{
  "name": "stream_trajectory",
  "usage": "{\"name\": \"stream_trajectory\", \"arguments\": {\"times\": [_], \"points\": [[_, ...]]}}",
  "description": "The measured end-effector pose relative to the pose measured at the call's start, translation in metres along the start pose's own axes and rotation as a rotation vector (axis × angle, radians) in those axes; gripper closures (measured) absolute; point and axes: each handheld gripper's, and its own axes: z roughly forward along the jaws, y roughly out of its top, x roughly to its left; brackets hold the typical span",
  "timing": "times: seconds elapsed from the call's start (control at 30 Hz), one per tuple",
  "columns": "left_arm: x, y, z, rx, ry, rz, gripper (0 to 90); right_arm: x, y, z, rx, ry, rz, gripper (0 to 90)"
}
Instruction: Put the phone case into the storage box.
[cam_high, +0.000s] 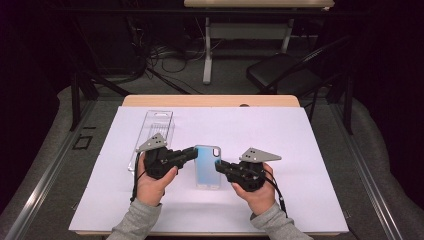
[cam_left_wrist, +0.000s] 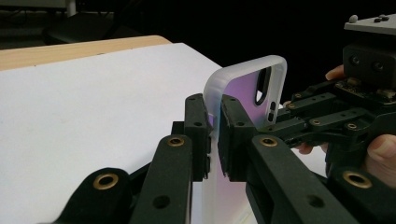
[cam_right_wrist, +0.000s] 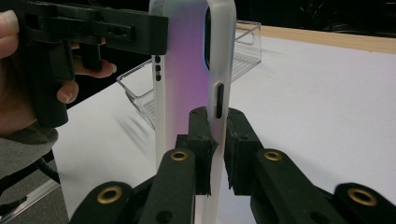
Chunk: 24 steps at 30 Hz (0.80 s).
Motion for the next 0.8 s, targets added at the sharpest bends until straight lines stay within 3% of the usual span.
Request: {"name": "stream_trajectory", "arguments": {"times": [0.8], "points": [[0.0005, 0.0000, -0.0006, -0.005, -0.004, 0.002, 83.8, 0.0001, 0.0000, 0.0000, -0.005, 0.003, 0.002, 81.8]]}}
